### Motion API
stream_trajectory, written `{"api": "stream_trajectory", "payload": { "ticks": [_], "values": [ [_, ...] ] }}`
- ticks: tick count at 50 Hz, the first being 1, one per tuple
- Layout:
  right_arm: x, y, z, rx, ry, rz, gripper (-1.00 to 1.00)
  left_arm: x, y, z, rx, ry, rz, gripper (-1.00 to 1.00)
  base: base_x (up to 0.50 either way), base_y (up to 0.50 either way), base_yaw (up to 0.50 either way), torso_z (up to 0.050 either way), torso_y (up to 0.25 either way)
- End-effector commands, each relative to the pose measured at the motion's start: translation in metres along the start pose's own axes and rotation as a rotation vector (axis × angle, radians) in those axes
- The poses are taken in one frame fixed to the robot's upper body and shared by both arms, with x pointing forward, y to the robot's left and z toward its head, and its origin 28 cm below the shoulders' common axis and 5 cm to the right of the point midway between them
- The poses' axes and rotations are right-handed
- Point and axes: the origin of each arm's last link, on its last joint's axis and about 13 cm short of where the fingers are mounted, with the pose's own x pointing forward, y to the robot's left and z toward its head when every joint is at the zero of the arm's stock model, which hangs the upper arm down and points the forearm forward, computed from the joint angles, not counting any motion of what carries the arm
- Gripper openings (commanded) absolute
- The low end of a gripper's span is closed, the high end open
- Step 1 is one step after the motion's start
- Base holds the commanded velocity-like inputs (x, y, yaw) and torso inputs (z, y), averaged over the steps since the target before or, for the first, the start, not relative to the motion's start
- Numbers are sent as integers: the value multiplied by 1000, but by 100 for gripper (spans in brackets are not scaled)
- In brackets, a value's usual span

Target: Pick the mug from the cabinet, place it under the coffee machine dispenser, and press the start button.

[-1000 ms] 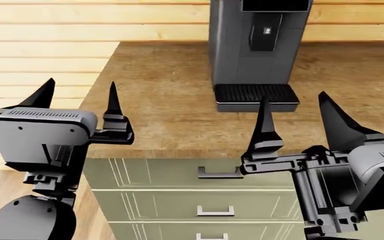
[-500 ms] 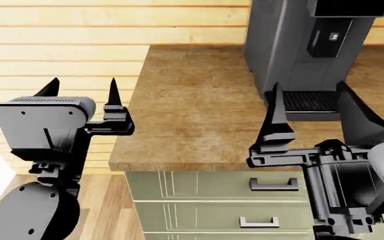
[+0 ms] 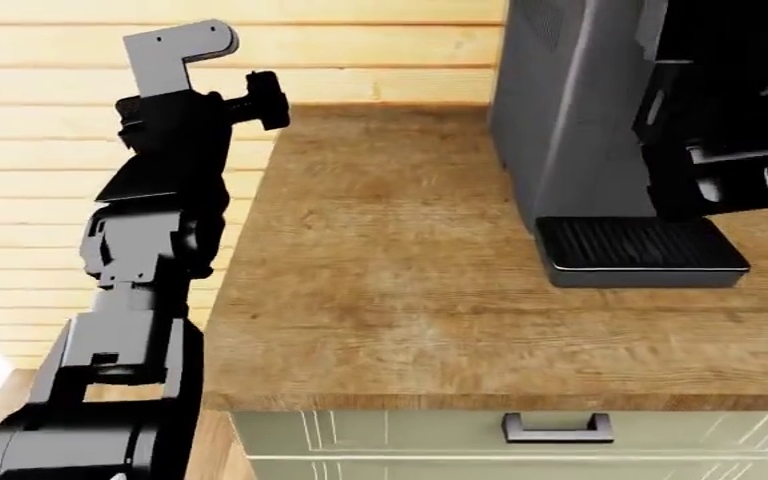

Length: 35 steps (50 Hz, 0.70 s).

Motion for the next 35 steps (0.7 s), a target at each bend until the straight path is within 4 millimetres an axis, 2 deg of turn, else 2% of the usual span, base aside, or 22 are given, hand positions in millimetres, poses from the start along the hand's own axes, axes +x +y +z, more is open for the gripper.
{"api": "stream_trajectory", "payload": {
  "ticks": [1, 5, 19, 35],
  "values": [
    [-19, -15, 34, -90, -39, -69, 100, 11, -5, -13, 127, 102, 7, 100, 500, -93, 0, 0, 0],
    [-23, -18, 42, -97, -63, -85, 100, 10, -4, -16, 143, 102, -14, 100, 500, -93, 0, 0, 0],
    [-23, -17, 53, -115, -76, -91, 100, 13, 3, -11, 24, 61, -42, 100, 500, -96, 0, 0, 1],
    [-24, -15, 56, -139, -85, -77, 100, 12, 2, -12, 42, 62, -51, 100, 500, -34, 0, 0, 1]
  ]
}}
